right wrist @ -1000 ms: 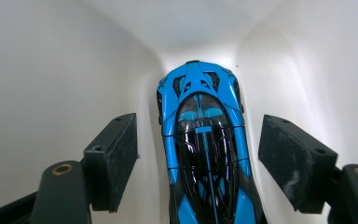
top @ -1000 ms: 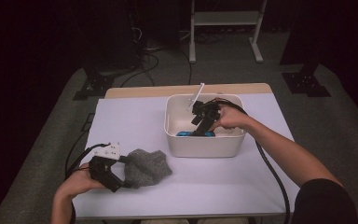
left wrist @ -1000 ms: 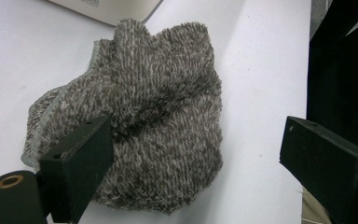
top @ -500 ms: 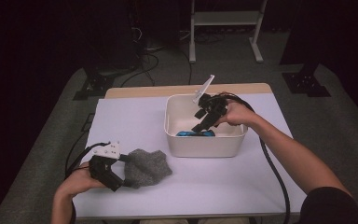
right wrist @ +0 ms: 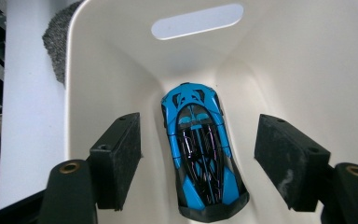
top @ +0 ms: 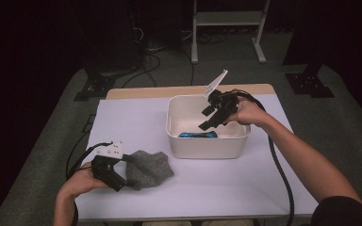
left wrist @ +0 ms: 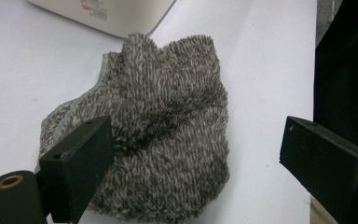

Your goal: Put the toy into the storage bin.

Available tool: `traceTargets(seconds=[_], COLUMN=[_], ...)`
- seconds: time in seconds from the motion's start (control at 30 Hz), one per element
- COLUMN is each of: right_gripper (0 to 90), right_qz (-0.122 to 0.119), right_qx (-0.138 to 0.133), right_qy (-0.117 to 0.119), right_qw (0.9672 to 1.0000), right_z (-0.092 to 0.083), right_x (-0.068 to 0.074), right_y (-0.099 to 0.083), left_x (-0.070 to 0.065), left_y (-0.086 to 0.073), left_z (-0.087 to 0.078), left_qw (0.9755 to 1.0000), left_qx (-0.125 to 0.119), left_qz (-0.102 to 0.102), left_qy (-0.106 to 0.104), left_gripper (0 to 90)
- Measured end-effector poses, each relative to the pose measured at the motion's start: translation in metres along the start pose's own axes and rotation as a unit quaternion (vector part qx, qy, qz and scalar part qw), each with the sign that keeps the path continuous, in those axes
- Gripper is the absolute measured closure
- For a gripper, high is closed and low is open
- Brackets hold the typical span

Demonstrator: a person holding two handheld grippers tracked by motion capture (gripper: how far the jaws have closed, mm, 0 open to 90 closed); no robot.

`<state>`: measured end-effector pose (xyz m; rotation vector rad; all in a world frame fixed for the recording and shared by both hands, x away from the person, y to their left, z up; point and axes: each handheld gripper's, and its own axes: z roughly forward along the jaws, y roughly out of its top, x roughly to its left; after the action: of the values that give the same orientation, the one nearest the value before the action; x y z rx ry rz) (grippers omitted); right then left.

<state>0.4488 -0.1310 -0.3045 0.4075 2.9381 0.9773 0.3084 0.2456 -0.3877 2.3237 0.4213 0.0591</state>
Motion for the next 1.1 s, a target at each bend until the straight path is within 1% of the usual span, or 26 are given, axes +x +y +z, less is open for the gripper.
traceTargets(seconds=[0.13,0.2,0.23,0.33,0.37,0.47,0.6,0.67,0.7,0.77,0.83,1.03,1.1], right_gripper=[32.0,32.0,32.0,32.0,32.3,32.3,32.6,32.6,32.6,32.7,34.3,34.3,34.4], right_qz=[0.006,0.011,0.009,0.012,0.014,0.014,0.021,0.019,0.023,0.025,0.029,0.03,0.034], right_qx=[-0.011,-0.013,-0.016,-0.022,-0.024,-0.031,-0.037,-0.04,-0.041,-0.043,-0.051,-0.058,-0.063], right_qy=[-0.001,-0.006,-0.006,-0.012,-0.01,-0.015,-0.022,-0.025,-0.027,-0.03,-0.031,-0.041,-0.042], right_qw=[0.9999,0.9998,0.9998,0.9996,0.9996,0.9993,0.9989,0.9987,0.9985,0.9983,0.9978,0.997,0.9965], right_z=[-0.009,-0.014,-0.016,-0.024,-0.026,-0.034,-0.043,-0.049,-0.05,-0.055,-0.06,-0.071,-0.074], right_x=[0.002,0.003,0.003,0.006,0.007,0.008,0.011,0.011,0.013,0.014,0.015,0.022,0.024], right_y=[-0.003,-0.005,-0.006,-0.008,-0.008,-0.01,-0.013,-0.015,-0.016,-0.019,-0.022,-0.031,-0.034], left_x=[-0.001,-0.001,-0.001,-0.002,-0.003,-0.004,-0.005,-0.005,-0.005,-0.006,-0.006,-0.007,-0.007], left_y=[-0.002,-0.003,-0.004,-0.005,-0.006,-0.007,-0.006,-0.005,-0.005,-0.005,-0.005,-0.003,-0.003], left_z=[0.001,0.001,0.001,0.0,0.0,0.001,0.0,0.001,0.001,0.002,0.002,0.001,0.001], left_qw=[1.0,1.0,1.0,1.0,0.9999,1.0,1.0,1.0,1.0,1.0,1.0,1.0,1.0], left_qx=[-0.003,-0.001,0.0,-0.005,-0.006,-0.003,-0.004,-0.004,-0.003,-0.002,-0.002,-0.002,-0.002], left_qz=[-0.003,-0.003,-0.004,-0.008,-0.008,-0.008,-0.007,-0.004,-0.004,-0.003,-0.001,0.001,0.004], left_qy=[-0.001,0.0,0.0,0.002,0.002,0.002,0.001,-0.001,-0.002,-0.004,-0.005,-0.003,-0.003], left_gripper=[9.0,9.0,9.0,9.0,9.1,9.1,9.0,9.0,9.0,9.0,9.0,9.0,9.1])
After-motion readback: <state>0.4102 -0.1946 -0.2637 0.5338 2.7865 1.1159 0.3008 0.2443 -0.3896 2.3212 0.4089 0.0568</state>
